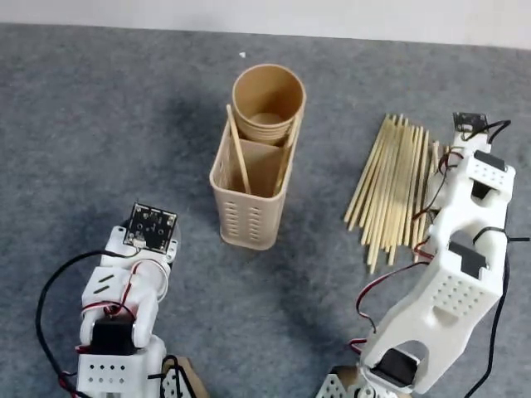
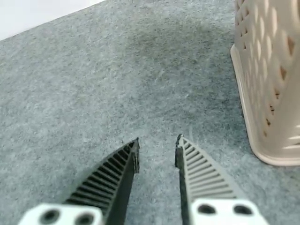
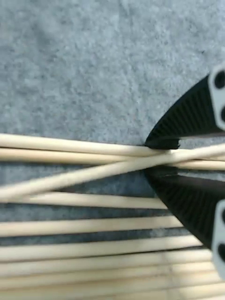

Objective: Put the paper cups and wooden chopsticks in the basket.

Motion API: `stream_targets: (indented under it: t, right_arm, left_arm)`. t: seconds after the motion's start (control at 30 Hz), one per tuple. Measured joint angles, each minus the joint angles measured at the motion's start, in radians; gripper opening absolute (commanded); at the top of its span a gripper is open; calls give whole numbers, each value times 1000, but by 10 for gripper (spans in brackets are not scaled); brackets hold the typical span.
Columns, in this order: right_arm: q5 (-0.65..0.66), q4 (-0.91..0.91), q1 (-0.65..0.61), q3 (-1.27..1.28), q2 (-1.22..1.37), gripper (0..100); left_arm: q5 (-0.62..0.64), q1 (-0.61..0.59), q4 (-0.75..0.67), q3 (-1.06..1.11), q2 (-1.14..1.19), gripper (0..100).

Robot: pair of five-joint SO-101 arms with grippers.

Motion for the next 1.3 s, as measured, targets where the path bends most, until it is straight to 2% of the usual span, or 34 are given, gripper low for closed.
stream_targets:
  t: [0.13,0.4,0.77,1.07,1.2,1.3]
  right_arm:
    - [-12,2,0,-31,-2,5]
    - [-195,115,-41,-227,-192,5]
    - [-247,140,-324,-359,-456,5]
    - [-453,-135,-473,-290,-740,5]
    - [-463,-250,-574,-87,-936,5]
    - [-463,-400,-640,169,-1126,5]
  left_arm:
    - [0,0,0,0,0,158]
    - [0,3,0,0,0,158]
    - [0,3,0,0,0,158]
    - [0,3,0,0,0,158]
    - [0,3,0,0,0,158]
    - [0,3,0,0,0,158]
